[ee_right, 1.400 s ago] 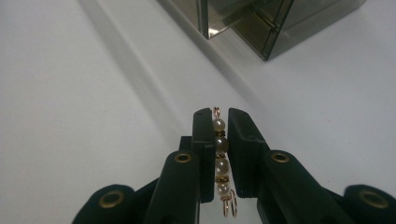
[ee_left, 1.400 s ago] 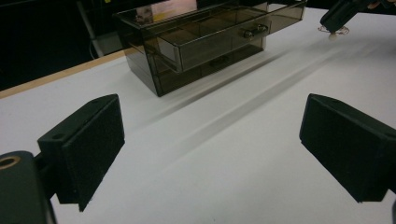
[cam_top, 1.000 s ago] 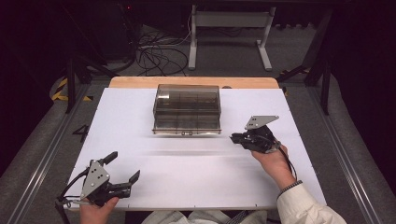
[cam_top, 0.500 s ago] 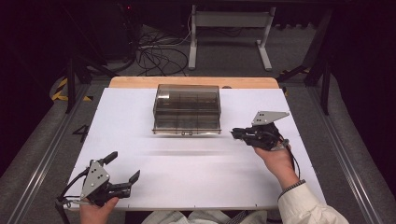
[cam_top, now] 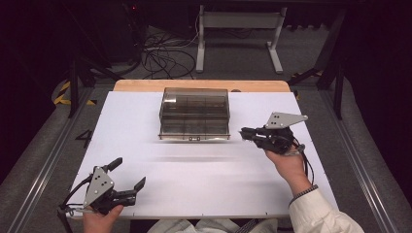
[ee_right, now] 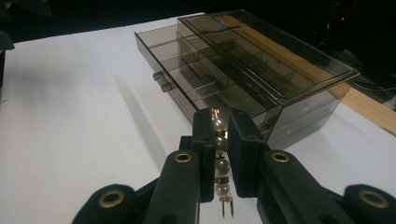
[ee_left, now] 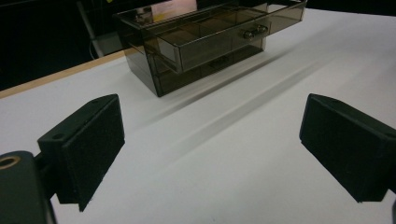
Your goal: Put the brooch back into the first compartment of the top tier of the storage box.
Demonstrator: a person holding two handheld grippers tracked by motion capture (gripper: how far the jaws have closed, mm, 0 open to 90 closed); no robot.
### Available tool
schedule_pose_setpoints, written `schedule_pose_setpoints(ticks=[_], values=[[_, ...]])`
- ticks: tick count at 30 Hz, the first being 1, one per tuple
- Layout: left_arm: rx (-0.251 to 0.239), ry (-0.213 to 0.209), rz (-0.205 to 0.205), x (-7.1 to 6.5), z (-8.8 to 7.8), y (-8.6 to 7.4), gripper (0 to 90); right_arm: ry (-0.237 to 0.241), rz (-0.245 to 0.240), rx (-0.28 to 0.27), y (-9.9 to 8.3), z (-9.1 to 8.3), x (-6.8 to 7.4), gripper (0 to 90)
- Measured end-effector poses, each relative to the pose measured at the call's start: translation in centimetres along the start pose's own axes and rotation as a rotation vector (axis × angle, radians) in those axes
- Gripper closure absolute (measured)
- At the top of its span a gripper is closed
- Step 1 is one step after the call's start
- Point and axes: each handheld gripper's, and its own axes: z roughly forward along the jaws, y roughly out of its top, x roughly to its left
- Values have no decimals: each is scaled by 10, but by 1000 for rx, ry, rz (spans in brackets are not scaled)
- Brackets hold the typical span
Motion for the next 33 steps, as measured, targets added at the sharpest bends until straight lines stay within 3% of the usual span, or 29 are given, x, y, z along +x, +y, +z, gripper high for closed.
schedule_pose_setpoints(ticks=[16, 23, 33], values=[[0, 1, 1, 0, 0, 0, 74, -24, -12, -36, 5, 0, 1, 819], [0, 7, 0, 0, -2, -1, 74, -3, 0, 11, 14, 7, 0, 819], [3, 10, -7, 0, -4, -2, 74, 19, -12, 24, 34, 20, 3, 819]])
